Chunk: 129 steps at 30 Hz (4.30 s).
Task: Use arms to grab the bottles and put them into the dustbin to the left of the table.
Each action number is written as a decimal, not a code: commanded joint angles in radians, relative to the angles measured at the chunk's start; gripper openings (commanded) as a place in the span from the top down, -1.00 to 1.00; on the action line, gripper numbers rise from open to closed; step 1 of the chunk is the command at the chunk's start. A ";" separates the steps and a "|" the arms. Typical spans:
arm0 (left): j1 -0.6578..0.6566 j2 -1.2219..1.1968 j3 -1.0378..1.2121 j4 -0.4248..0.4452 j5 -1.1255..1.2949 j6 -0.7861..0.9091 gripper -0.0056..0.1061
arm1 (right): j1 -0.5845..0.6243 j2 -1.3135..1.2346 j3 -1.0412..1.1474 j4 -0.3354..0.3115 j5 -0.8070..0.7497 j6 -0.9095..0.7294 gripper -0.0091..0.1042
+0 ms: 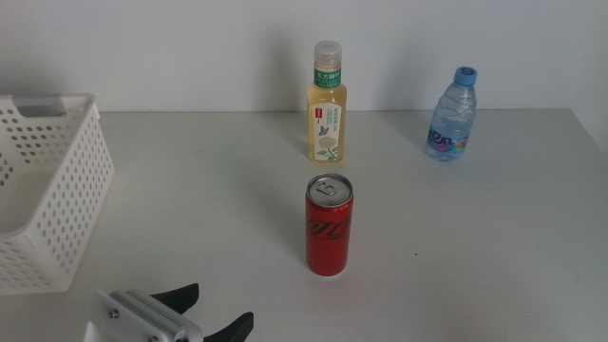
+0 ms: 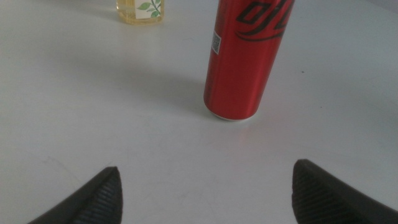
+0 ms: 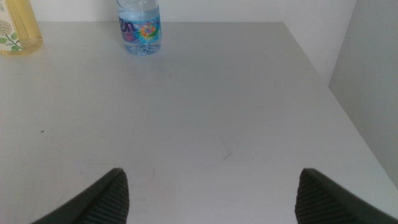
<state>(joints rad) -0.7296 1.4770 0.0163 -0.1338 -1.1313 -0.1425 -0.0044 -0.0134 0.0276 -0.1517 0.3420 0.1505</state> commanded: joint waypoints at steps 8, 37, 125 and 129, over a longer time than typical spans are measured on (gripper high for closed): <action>-0.008 -0.015 0.015 0.008 -0.183 0.005 -0.77 | -0.007 -0.022 -0.009 -0.016 -0.072 -0.009 -0.83; -0.006 0.307 -0.567 0.114 0.028 0.052 -0.77 | -0.007 -0.022 -0.009 -0.016 -0.072 -0.009 -0.83; 0.993 0.527 -1.802 0.263 2.348 0.371 0.39 | -0.007 -0.022 -0.009 -0.016 -0.072 -0.009 -0.83; 0.991 0.527 -1.802 0.252 2.364 0.371 -0.15 | -0.007 -0.022 -0.009 -0.016 -0.072 -0.009 -0.83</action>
<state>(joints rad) 0.2609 2.0666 -1.7481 0.1111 1.2229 0.2442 -0.0044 -0.0134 0.0276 -0.1517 0.3420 0.1505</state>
